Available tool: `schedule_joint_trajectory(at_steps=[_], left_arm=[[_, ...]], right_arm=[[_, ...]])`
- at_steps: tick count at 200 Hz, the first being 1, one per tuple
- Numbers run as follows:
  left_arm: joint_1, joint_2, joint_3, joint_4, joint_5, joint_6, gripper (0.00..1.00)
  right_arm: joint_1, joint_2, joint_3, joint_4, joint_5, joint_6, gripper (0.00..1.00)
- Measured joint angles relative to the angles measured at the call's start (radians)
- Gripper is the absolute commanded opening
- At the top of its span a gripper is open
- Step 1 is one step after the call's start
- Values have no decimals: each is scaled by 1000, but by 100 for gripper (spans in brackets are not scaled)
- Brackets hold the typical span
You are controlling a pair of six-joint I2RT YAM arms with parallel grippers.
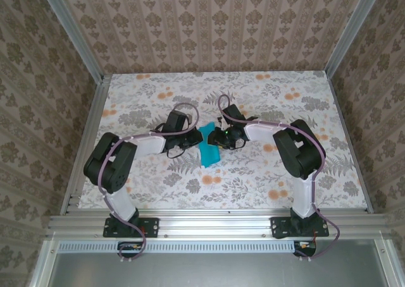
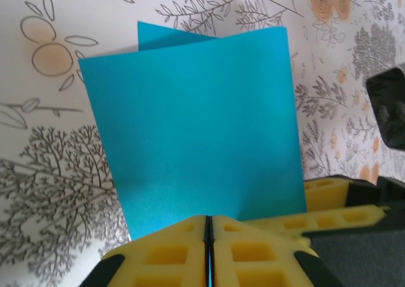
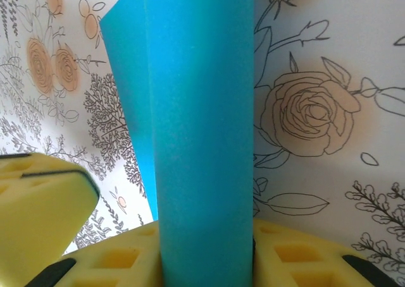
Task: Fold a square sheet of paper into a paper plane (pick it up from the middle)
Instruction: Hold the square sheet of paper at the center of the table.
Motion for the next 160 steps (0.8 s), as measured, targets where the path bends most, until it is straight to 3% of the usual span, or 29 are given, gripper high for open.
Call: schedule_joint_trajectory(at_steps=[47, 125, 160], left_arm=[[-5, 68, 54, -50, -27, 6, 0], [-42, 124, 167, -220, -93, 53, 0], [-50, 133, 190, -246, -97, 65, 0]], right_arm=[[0, 0, 0, -1, 3, 0, 37], [0, -18, 0, -53, -8, 5, 56], [0, -97, 3, -150, 56, -11, 63]])
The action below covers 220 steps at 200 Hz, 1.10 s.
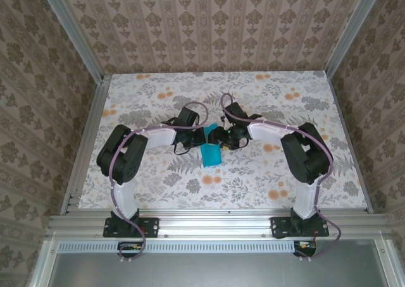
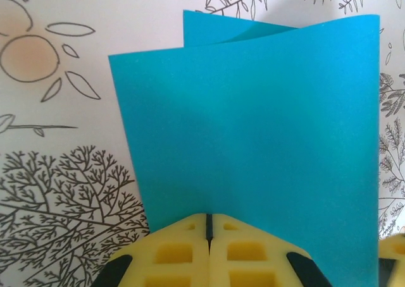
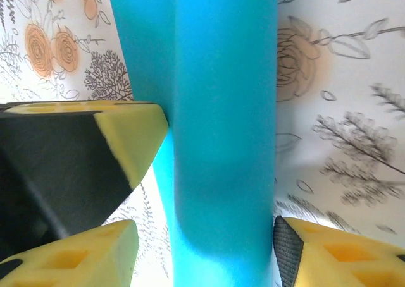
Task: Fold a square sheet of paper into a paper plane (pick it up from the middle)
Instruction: Hold the square sheet of paper at the center of the table.
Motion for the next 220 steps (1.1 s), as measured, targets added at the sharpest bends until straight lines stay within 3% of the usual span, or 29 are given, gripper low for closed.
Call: schedule_joint_trajectory(at_steps=[61, 107, 143, 175, 220], left_arm=[[-3, 0, 5, -11, 4, 14, 0], [-4, 4, 14, -22, 5, 14, 0], [-3, 5, 16, -26, 5, 14, 0], [-2, 3, 23, -34, 15, 13, 17], [7, -47, 29, -50, 12, -7, 28]], right_arm=[[1, 12, 107, -130, 140, -150, 63], [1, 101, 176, -147, 140, -251, 62], [1, 135, 180, -146, 119, -283, 48], [1, 138, 174, -137, 141, -272, 40], [1, 135, 132, -90, 171, -239, 38]])
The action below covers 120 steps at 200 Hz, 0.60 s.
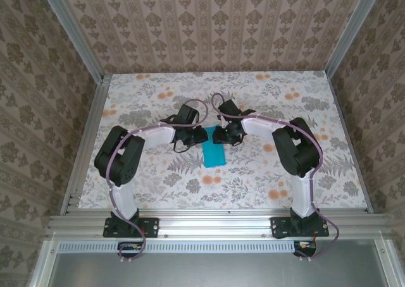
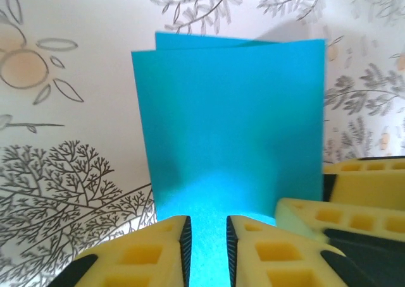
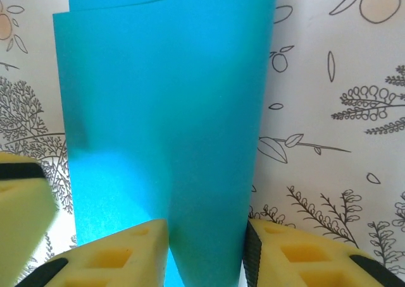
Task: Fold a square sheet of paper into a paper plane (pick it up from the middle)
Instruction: Hold the square sheet of paper at the center of the table.
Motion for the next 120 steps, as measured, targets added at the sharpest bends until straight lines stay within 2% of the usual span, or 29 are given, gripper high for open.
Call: schedule_joint_trajectory(at_steps=[50, 120], left_arm=[[31, -85, -23, 2, -21, -9, 29], [44, -93, -67, 3, -35, -27, 29]], right_arm=[[1, -14, -31, 38, 16, 40, 39], [0, -20, -48, 66, 20, 100, 39]])
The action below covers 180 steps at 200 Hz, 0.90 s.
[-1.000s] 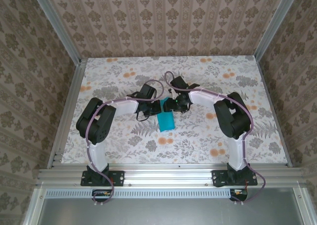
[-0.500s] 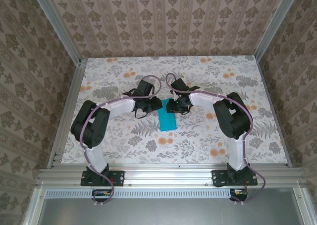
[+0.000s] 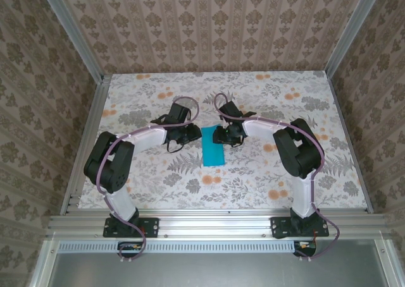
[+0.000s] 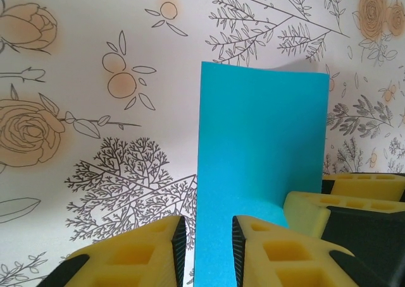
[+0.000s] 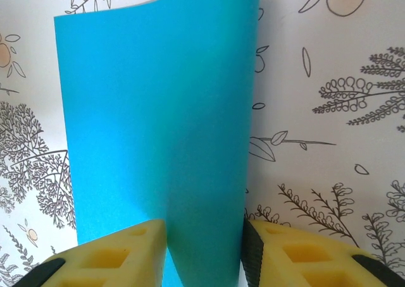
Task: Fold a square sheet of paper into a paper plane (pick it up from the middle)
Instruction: Hold the square sheet of paper at the center of the table.
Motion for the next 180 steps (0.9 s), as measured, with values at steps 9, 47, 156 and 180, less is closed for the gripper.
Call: schedule_joint_trajectory(at_steps=[9, 47, 156, 180], left_arm=[[0, 0, 0, 0, 0, -1, 29], [1, 0, 0, 0, 0, -1, 28], [1, 0, 0, 0, 1, 0, 27], [1, 0, 0, 0, 1, 0, 27]], right_arm=[[-1, 0, -2, 2, 1, 1, 39], [-1, -2, -4, 3, 3, -5, 38], [-5, -2, -7, 3, 2, -41, 33], [-6, -2, -8, 3, 2, -41, 33]])
